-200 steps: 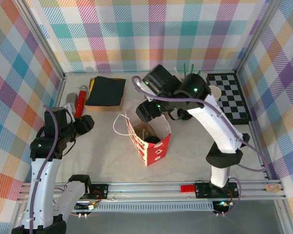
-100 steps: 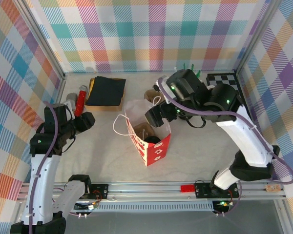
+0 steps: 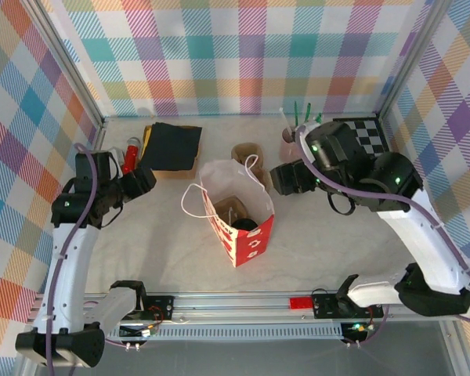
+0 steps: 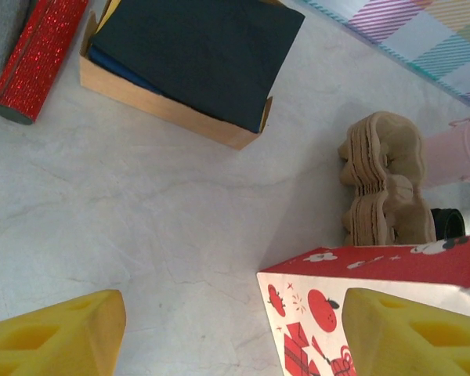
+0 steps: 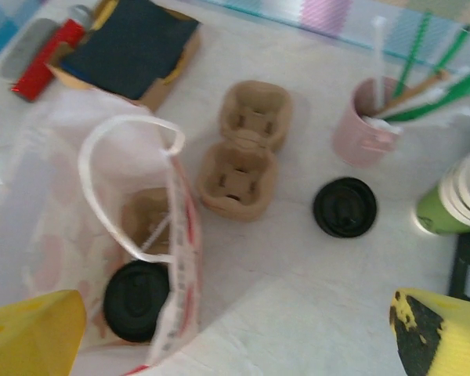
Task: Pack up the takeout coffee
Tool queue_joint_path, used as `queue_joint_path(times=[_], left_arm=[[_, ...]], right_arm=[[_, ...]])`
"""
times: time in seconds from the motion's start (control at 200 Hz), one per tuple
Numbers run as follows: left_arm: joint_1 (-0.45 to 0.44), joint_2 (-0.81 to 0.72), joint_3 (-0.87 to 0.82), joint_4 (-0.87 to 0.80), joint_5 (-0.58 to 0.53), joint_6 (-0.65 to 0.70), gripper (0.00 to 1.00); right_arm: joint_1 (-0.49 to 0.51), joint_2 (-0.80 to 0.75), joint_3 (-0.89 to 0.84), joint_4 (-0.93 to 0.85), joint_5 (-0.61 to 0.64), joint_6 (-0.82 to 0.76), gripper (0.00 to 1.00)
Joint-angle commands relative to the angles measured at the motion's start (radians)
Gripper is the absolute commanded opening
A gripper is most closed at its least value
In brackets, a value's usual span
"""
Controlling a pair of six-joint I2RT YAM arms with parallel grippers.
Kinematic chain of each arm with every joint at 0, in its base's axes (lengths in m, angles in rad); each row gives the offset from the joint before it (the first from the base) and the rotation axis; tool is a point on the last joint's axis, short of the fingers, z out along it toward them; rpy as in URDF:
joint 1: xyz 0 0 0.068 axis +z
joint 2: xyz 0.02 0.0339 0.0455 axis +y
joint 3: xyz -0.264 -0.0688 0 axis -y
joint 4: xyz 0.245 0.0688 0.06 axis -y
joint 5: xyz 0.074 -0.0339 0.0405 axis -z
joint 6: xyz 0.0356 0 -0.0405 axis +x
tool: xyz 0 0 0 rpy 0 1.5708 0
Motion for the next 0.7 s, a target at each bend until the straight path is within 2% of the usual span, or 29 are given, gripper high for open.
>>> queue_joint_path(times=[0.0, 0.09, 0.19, 0.3, 0.435, 0.695], left_arm=[[0.014, 0.039, 0.038, 0.034, -0.002, 0.023, 0.72], [0.012, 0.077, 0.055, 0.048, -0.002, 0.029, 0.72], [0.009, 0.122, 0.080, 0.055, -0.006, 0.031, 0.72], [-0.006, 0.168, 0.096, 0.079, -0.015, 0.038, 0.71], [-0.073, 0.261, 0.138, 0.067, -0.098, 0.064, 0.70], [-0.142, 0.455, 0.209, 0.108, -0.159, 0.070, 0.68]], right_arm=[[-0.089, -0.076, -0.075, 0.073, 0.054, 0.032, 0.99], [-0.178, -0.098, -0.117, 0.073, 0.012, 0.037, 0.99], [-0.233, -0.094, -0.150, 0.064, -0.014, 0.032, 0.99], [-0.268, -0.068, -0.180, 0.044, -0.034, 0.035, 0.99], [-0.290, -0.008, -0.209, -0.008, -0.026, 0.054, 0.99], [-0.330, -0.028, -0.333, 0.050, -0.059, 0.048, 0.99]])
